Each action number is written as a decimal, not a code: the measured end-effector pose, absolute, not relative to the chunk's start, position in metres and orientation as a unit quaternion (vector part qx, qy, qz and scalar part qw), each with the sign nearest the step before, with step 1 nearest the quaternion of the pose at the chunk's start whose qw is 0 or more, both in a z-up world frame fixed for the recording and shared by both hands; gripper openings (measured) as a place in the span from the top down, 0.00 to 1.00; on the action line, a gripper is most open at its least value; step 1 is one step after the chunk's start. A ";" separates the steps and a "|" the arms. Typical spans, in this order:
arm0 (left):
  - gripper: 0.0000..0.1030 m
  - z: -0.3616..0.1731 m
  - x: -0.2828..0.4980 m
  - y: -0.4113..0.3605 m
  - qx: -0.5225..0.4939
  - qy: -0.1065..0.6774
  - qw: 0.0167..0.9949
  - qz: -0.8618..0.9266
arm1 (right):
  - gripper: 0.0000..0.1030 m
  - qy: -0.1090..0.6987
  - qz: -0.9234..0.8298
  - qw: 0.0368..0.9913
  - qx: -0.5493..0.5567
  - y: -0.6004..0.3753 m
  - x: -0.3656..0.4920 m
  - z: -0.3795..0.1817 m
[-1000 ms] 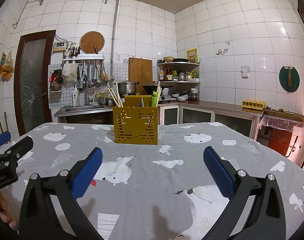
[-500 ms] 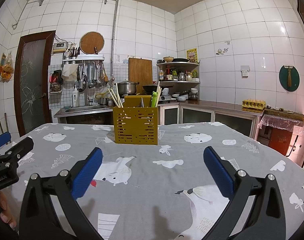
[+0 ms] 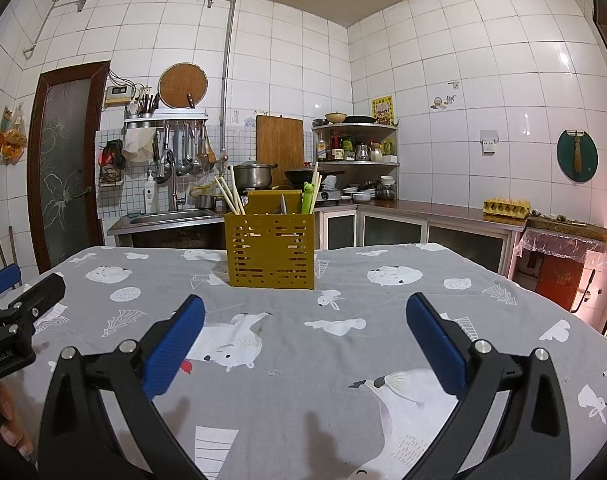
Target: Organize utensils
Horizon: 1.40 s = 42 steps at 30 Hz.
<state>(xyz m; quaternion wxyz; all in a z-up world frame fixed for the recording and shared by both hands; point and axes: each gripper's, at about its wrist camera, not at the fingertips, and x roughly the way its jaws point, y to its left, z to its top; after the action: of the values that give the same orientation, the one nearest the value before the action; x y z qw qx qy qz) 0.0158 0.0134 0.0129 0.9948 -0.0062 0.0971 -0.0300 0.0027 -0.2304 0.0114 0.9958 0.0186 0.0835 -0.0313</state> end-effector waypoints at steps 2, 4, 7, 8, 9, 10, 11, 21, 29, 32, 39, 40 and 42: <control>0.05 0.013 0.016 0.013 -0.006 0.097 0.995 -0.030 | 0.04 0.084 -0.031 0.996 0.019 -0.231 0.003 0.011; 0.05 0.013 0.016 0.013 -0.006 0.097 0.995 -0.030 | 0.04 0.083 -0.032 0.996 0.019 -0.231 0.003 0.011; 0.05 0.013 0.016 0.014 -0.006 0.097 0.995 -0.030 | 0.04 0.084 -0.032 0.996 0.019 -0.231 0.003 0.011; 0.05 0.013 0.016 0.014 -0.006 0.097 0.995 -0.030 | 0.04 0.083 -0.032 0.996 0.019 -0.231 0.003 0.011; 0.05 0.013 0.016 0.013 -0.006 0.097 0.995 -0.030 | 0.04 0.083 -0.032 0.996 0.019 -0.231 0.003 0.011; 0.05 0.013 0.016 0.014 -0.006 0.097 0.995 -0.030 | 0.04 0.083 -0.032 0.996 0.019 -0.231 0.003 0.011; 0.05 0.013 0.016 0.013 -0.006 0.097 0.995 -0.030 | 0.04 0.083 -0.032 0.996 0.019 -0.231 0.003 0.011; 0.05 0.013 0.016 0.012 -0.007 0.098 0.995 -0.030 | 0.04 0.084 -0.032 0.996 0.019 -0.231 0.004 0.012; 0.05 0.014 0.017 0.011 -0.012 0.104 0.994 -0.028 | 0.04 0.084 -0.032 0.996 0.019 -0.231 0.003 0.011; 0.05 0.014 0.018 0.010 -0.010 0.102 0.994 -0.028 | 0.04 0.084 -0.032 0.996 0.019 -0.231 0.004 0.011; 0.05 0.014 0.019 0.008 -0.009 0.101 0.995 -0.026 | 0.04 0.084 -0.032 0.996 0.019 -0.231 0.003 0.011; 0.05 0.014 0.018 0.008 -0.009 0.101 0.995 -0.026 | 0.04 0.084 -0.032 0.996 0.019 -0.231 0.003 0.011; 0.05 0.014 0.018 0.007 -0.009 0.100 0.995 -0.026 | 0.04 0.084 -0.032 0.996 0.019 -0.231 0.004 0.011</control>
<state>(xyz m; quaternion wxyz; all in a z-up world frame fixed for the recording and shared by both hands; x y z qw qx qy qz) 0.0178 0.0072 0.0135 0.9946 -0.0085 0.1002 -0.0255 0.0038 -0.2315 0.0109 0.9957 0.0193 0.0844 -0.0322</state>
